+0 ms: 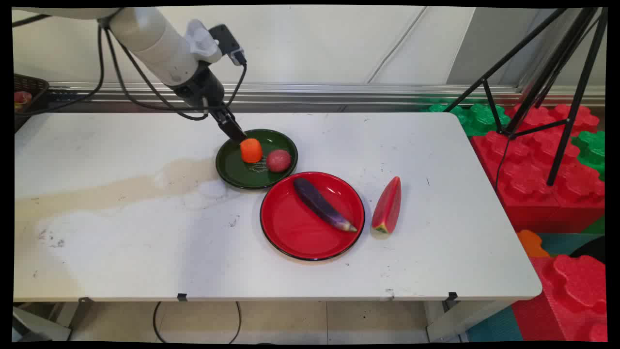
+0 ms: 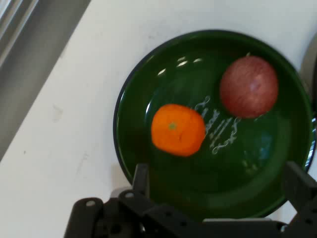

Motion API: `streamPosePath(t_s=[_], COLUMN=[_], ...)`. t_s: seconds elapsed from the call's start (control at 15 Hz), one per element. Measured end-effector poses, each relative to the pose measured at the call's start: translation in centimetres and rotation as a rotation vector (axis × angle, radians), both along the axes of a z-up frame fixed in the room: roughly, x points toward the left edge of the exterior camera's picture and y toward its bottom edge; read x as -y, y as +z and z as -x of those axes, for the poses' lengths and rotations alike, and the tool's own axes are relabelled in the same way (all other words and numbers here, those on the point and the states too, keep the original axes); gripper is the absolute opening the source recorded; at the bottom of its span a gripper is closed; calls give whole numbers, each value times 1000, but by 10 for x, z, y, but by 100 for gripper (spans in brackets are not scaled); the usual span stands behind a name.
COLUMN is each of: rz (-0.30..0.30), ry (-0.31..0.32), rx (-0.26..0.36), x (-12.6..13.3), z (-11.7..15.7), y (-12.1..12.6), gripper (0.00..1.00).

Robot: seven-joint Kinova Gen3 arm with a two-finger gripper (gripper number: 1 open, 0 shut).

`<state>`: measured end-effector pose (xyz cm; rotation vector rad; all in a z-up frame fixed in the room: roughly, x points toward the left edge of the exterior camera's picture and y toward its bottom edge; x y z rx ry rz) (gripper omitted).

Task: Pick up the mandarin from the green plate

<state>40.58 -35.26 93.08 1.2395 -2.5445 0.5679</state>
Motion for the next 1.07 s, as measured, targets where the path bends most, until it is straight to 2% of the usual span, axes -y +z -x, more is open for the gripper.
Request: streamPosePath(t_s=[0.67,1.07], rz=[-127,-153], ry=[-42,-78], rx=[80,82], x=[63,92], z=[-16,-14], y=[-59,-91], gripper=[100,100])
